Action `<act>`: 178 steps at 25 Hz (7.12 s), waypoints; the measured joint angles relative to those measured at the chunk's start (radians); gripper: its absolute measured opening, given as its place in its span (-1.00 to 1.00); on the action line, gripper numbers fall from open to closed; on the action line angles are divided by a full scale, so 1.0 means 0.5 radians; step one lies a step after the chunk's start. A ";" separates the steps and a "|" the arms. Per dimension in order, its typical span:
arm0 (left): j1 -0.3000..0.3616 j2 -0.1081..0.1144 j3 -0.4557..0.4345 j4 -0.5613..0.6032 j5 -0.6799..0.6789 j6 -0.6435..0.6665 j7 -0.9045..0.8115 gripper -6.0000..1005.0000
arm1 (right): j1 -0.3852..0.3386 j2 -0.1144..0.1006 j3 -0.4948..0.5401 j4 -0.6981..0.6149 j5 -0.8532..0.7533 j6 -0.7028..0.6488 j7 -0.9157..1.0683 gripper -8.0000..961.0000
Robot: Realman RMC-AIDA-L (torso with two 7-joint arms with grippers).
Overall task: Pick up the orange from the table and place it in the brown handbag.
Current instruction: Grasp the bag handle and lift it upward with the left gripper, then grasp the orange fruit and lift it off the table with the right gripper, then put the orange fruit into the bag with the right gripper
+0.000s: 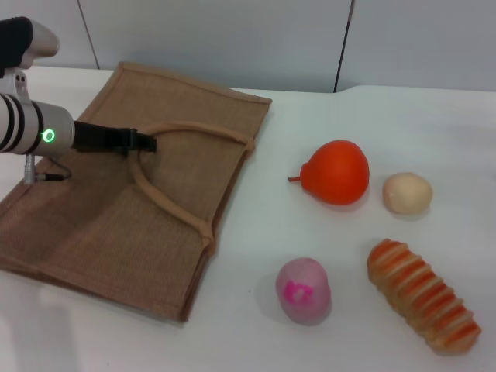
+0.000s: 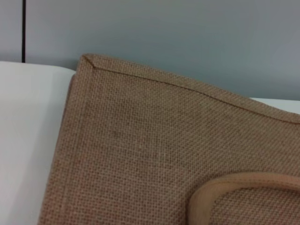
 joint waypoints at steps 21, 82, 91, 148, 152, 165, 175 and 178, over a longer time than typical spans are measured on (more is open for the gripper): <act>-0.026 0.012 0.061 -0.049 0.096 0.003 -0.061 -0.46 | 0.000 0.001 0.000 0.001 0.000 0.000 0.000 0.67; 0.469 0.079 0.033 -0.104 -2.049 -0.956 1.117 -0.74 | 0.604 -0.008 -0.147 -0.151 -2.077 0.514 0.928 0.47; 0.469 0.080 0.032 -0.104 -2.050 -0.959 1.111 -0.74 | 0.602 -0.008 -0.151 -0.157 -2.075 0.518 0.928 0.26; 0.174 0.031 0.046 -0.282 -2.103 -1.471 1.058 -0.75 | 0.841 0.006 -0.223 0.269 -2.080 0.406 0.546 -0.86; 0.169 0.030 0.033 -0.282 -2.110 -1.558 1.028 -0.75 | 0.841 0.007 -0.209 0.293 -2.065 0.487 0.528 -0.86; 0.251 0.049 0.027 -0.282 -2.263 -1.642 0.979 -0.75 | 0.813 0.010 -0.094 0.342 -2.053 0.632 0.454 -0.63; 0.320 0.071 0.005 -0.282 -2.335 -1.609 0.995 -0.75 | 0.680 0.000 0.113 0.304 -2.046 0.384 0.415 -0.18; 0.352 0.076 -0.019 -0.282 -2.337 -1.563 0.999 -0.75 | 0.618 -0.005 0.176 0.260 -2.046 0.284 0.400 0.09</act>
